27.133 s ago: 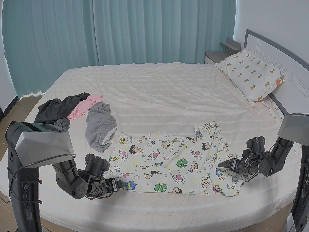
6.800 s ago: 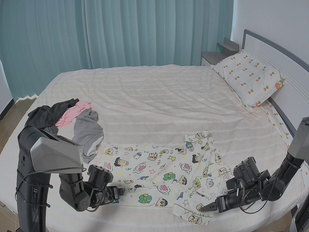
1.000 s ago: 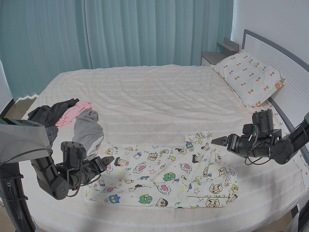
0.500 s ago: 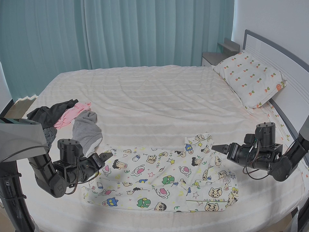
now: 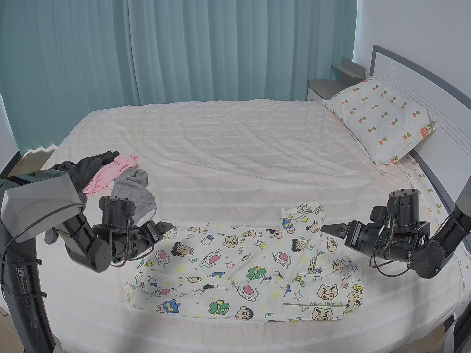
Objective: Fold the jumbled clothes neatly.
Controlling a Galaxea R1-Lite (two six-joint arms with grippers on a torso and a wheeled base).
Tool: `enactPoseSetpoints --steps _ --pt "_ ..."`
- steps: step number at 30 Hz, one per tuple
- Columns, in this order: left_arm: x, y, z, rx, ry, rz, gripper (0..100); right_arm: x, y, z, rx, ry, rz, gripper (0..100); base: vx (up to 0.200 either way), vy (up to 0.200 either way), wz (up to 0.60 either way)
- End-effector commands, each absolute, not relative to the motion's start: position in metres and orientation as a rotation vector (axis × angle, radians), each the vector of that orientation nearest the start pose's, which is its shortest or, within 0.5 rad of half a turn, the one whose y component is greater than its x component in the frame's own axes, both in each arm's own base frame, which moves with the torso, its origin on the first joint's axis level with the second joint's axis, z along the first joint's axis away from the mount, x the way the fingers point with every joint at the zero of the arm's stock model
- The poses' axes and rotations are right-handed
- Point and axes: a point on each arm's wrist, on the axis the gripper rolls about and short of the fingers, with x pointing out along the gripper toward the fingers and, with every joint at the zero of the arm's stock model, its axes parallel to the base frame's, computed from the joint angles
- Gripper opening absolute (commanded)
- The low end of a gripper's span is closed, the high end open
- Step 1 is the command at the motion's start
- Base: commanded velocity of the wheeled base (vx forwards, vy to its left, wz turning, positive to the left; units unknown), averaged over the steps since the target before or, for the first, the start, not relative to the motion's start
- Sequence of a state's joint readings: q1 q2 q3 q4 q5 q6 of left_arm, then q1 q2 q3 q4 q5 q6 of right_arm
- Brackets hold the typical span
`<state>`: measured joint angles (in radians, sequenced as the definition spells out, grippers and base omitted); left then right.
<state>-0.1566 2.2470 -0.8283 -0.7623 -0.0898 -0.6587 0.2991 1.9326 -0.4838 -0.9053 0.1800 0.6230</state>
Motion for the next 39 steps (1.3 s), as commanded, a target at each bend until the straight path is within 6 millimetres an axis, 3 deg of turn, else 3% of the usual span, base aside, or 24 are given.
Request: enactPoseSetpoints --steps 1,6,10,23,30,39 --pt "0.435 -0.026 -0.005 -0.429 0.743 0.005 100 0.272 0.091 0.059 0.552 0.695 0.283 100 0.000 0.000 0.00" --pt "0.452 -0.031 -0.004 -0.410 0.781 -0.017 100 0.272 0.092 0.060 0.551 0.694 0.289 100 0.000 0.000 0.00" --pt "0.454 -0.032 -0.017 -0.348 0.818 -0.046 100 0.271 0.095 0.058 0.547 0.700 0.298 100 0.000 0.000 0.00" --pt "0.454 -0.039 -0.030 -0.363 0.853 -0.104 100 0.267 0.099 0.056 0.540 0.717 0.310 100 0.000 0.000 0.00" --pt "0.457 -0.060 -0.037 -0.359 0.839 -0.143 100 0.268 0.100 0.049 0.534 0.737 0.303 100 0.000 0.000 0.00" --pt "0.465 -0.068 -0.043 -0.363 0.819 -0.148 100 0.268 0.102 0.048 0.531 0.746 0.309 100 0.000 0.000 0.00"
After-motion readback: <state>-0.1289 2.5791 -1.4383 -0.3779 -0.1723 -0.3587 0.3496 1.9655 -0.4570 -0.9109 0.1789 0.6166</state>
